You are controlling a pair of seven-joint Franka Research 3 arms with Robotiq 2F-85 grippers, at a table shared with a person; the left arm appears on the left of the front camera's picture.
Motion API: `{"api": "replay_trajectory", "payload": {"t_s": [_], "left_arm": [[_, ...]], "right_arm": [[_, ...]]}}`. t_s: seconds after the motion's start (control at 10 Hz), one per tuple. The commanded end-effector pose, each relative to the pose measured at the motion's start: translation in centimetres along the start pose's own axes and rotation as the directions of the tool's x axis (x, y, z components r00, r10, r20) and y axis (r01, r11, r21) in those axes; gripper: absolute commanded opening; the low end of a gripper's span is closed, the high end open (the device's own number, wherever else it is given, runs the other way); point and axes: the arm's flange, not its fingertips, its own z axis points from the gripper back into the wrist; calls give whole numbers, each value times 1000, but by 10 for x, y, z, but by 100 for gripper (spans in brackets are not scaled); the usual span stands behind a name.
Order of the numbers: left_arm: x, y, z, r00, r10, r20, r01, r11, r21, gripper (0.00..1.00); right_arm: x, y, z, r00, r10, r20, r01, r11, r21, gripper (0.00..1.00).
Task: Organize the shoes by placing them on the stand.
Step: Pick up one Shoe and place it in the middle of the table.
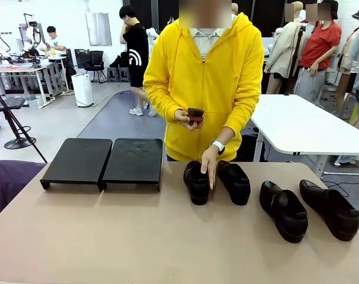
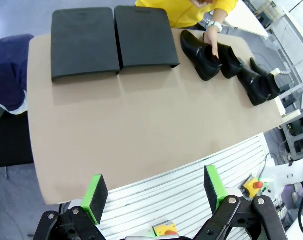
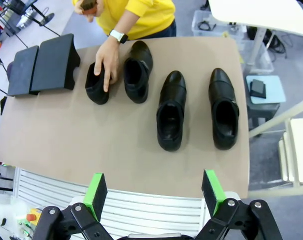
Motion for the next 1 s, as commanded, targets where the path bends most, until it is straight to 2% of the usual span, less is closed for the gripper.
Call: {"api": "replay_trajectory", "payload": {"t_s": [0.0, 0.4, 0.7, 0.9], "left_arm": [[-1, 2, 2, 1000, -7, 1, 7, 1000, -17, 100], [-1, 2, 2, 1000, -7, 1, 7, 1000, -17, 100], [-1, 2, 2, 1000, -7, 1, 7, 1000, -17, 100], [-1, 2, 2, 1000, -7, 1, 7, 1000, -17, 100]], "right_arm": [[1, 0, 0, 1000, 15, -4, -15, 1000, 23, 100], [0, 0, 0, 1000, 0, 0, 0, 1000, 0, 100], [23, -20, -93, 998, 60, 9, -59, 991, -122, 100], [17, -32, -146, 994, 91, 56, -87, 993, -75, 100]]}}
